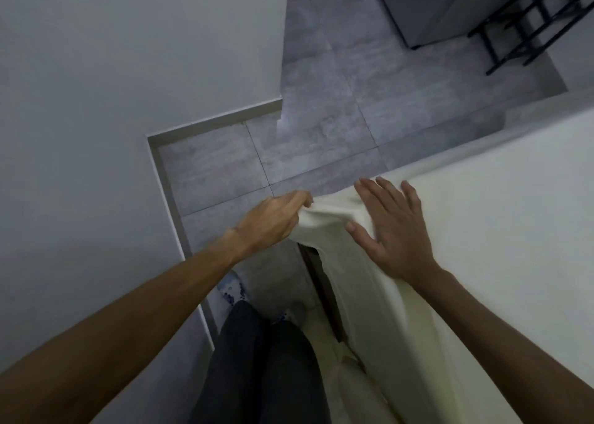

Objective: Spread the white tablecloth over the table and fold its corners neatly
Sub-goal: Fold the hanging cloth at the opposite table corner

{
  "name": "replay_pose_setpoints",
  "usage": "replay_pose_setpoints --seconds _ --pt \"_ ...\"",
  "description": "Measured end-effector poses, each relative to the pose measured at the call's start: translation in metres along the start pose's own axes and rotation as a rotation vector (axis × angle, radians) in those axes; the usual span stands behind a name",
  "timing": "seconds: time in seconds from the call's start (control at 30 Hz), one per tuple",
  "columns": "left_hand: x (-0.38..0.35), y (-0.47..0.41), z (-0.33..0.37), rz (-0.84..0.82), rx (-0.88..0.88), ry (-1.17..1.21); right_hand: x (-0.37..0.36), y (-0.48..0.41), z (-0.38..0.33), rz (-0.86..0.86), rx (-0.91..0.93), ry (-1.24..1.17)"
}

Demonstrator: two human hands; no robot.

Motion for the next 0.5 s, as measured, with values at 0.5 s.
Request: replay_pose_setpoints --seconds 0.5 --pt "-0.038 -0.001 0.014 -0.126 0.083 0.130 -0.003 0.000 0.002 0.017 -0.016 -0.028"
Point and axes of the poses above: each hand's wrist, its own y-axis away from the middle knuckle, its own x-axis out of the back of the hand, z = x × y, the point moved 7 cm from there along -y, towards the middle knuckle, and after that the axes turned 10 degrees about z, right-handed, at the moved point
